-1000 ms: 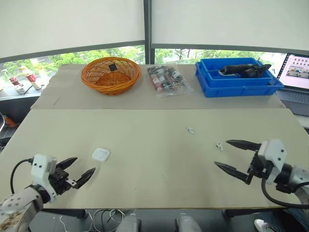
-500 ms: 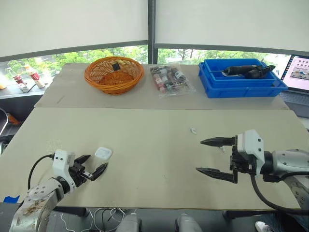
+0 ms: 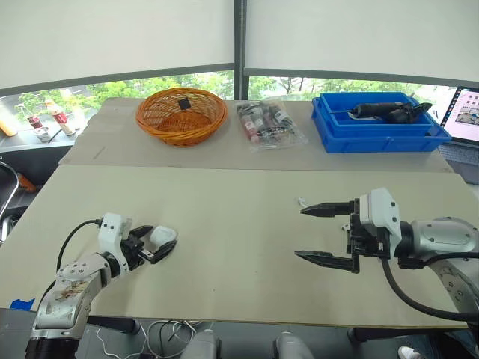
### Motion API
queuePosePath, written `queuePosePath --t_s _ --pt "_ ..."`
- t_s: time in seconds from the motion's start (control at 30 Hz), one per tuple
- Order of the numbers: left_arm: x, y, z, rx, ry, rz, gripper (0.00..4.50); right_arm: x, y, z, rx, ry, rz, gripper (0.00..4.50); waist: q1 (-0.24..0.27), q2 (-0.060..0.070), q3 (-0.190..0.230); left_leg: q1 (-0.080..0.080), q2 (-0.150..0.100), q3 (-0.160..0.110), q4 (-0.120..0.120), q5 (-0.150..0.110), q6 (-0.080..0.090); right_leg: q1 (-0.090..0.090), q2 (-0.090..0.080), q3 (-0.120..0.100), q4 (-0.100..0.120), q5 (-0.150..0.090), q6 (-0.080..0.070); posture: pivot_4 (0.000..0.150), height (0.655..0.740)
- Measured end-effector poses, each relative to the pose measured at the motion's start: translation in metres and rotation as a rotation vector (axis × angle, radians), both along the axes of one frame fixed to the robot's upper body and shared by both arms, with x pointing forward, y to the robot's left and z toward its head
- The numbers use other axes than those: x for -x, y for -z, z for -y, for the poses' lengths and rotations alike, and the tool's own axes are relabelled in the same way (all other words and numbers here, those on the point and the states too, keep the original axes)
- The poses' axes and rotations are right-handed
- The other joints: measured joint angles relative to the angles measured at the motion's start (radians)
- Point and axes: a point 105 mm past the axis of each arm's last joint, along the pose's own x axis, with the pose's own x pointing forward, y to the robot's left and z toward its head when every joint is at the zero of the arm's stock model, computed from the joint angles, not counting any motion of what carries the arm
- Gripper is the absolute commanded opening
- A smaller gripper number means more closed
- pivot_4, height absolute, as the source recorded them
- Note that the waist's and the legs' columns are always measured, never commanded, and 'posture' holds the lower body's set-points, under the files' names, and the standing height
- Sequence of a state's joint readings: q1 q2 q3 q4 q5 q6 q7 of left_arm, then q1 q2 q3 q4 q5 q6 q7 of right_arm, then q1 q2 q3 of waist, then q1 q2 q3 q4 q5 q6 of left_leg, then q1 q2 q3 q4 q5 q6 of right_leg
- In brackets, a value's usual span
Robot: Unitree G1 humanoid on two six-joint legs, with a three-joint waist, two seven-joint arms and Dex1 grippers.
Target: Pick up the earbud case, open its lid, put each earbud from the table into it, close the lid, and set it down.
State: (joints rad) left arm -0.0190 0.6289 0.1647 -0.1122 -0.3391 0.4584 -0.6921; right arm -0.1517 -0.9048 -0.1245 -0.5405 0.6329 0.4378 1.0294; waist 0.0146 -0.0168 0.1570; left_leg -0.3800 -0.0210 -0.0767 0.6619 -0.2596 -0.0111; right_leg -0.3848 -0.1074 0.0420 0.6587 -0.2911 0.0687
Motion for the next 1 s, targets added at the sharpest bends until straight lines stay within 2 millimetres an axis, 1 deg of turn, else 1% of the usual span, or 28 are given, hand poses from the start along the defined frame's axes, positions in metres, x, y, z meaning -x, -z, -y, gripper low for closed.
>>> queuePosePath --t_s 0.1,0.2,0.27,0.3,0.6,0.67,0.73,0.8,0.83,0.9,1.0 --pt "-0.003 0.0 0.002 -0.021 0.017 -0.005 4.5 0.0 0.001 -0.001 -0.006 0.002 -0.008 4.45 0.0 0.001 0.0 0.0 0.0 0.0 0.0 0.0 0.0 0.0 0.0 0.0 0.0 0.0 0.0 0.15 0.74" --pt "-0.004 0.0 0.001 -0.034 0.024 -0.009 3.7 0.0 0.001 -0.001 -0.009 0.003 -0.01 4.5 0.0 0.002 -0.001 0.0 0.0 0.0 0.0 0.0 0.0 0.0 0.0 0.0 0.0 0.0 0.0 0.15 0.74" --pt "-0.005 0.0 0.0 -0.037 0.023 -0.01 2.79 0.0 0.001 -0.001 -0.009 0.005 -0.011 4.5 -0.001 0.002 -0.001 0.0 0.0 0.0 0.0 0.0 0.0 0.0 0.0 0.0 0.0 0.0 0.0 0.15 0.74" --pt "-0.004 0.001 0.0 -0.041 0.027 -0.014 2.67 -0.001 0.001 -0.001 -0.009 0.005 -0.011 4.5 -0.002 0.002 -0.001 0.0 0.0 0.0 0.0 0.0 0.0 0.0 0.0 0.0 0.0 0.0 0.0 0.15 0.74" --pt "0.0 0.002 -0.001 -0.059 0.054 -0.004 2.67 -0.001 0.001 -0.001 -0.009 0.006 -0.01 4.5 -0.005 0.003 -0.002 -0.001 0.0 0.0 0.0 0.0 0.0 -0.001 0.0 0.0 -0.001 0.0 0.0 0.15 0.74" --pt "0.001 0.0 0.006 -0.048 0.073 0.036 2.67 -0.001 0.001 -0.001 -0.01 0.009 -0.01 4.5 -0.005 0.003 -0.002 -0.001 0.0 0.0 0.0 0.0 0.0 -0.001 0.0 0.001 -0.001 0.0 0.0 0.15 0.74" --pt "0.004 0.0 0.017 -0.04 0.113 0.072 2.67 -0.002 0.0 -0.001 -0.011 0.012 -0.01 4.5 -0.003 0.002 -0.001 -0.002 0.0 0.0 0.0 0.0 0.0 -0.001 -0.001 0.0 -0.002 0.0 0.0 0.15 0.74" --pt "0.01 0.001 0.036 -0.02 0.19 0.103 2.67 -0.003 -0.002 -0.001 -0.012 0.02 -0.005 4.5 -0.003 0.002 -0.001 -0.003 0.0 0.0 0.0 0.0 0.0 -0.002 -0.001 0.0 -0.002 0.0 0.0 0.15 0.74" --pt "0.013 0.001 0.048 -0.003 0.237 0.124 2.67 -0.005 -0.002 -0.001 -0.013 0.032 -0.008 4.5 -0.003 0.001 -0.001 -0.004 0.0 0.0 0.0 0.0 0.0 -0.002 -0.001 0.0 -0.002 0.0 0.0 0.15 0.74" --pt "0.017 -0.005 0.068 0.016 0.316 0.18 2.67 -0.007 -0.001 0.0 -0.011 0.057 -0.022 4.5 -0.004 0.0 0.0 -0.004 0.0 0.0 0.0 0.0 0.0 -0.003 0.0 0.0 -0.001 0.0 0.0 0.15 0.74" --pt "0.017 -0.021 0.089 0.036 0.392 0.277 2.67 -0.01 0.001 -0.001 -0.027 0.081 -0.055 4.5 -0.006 0.0 0.0 -0.004 0.0 0.0 0.0 0.0 0.0 -0.003 0.0 0.0 -0.001 0.0 0.0 0.15 0.74"
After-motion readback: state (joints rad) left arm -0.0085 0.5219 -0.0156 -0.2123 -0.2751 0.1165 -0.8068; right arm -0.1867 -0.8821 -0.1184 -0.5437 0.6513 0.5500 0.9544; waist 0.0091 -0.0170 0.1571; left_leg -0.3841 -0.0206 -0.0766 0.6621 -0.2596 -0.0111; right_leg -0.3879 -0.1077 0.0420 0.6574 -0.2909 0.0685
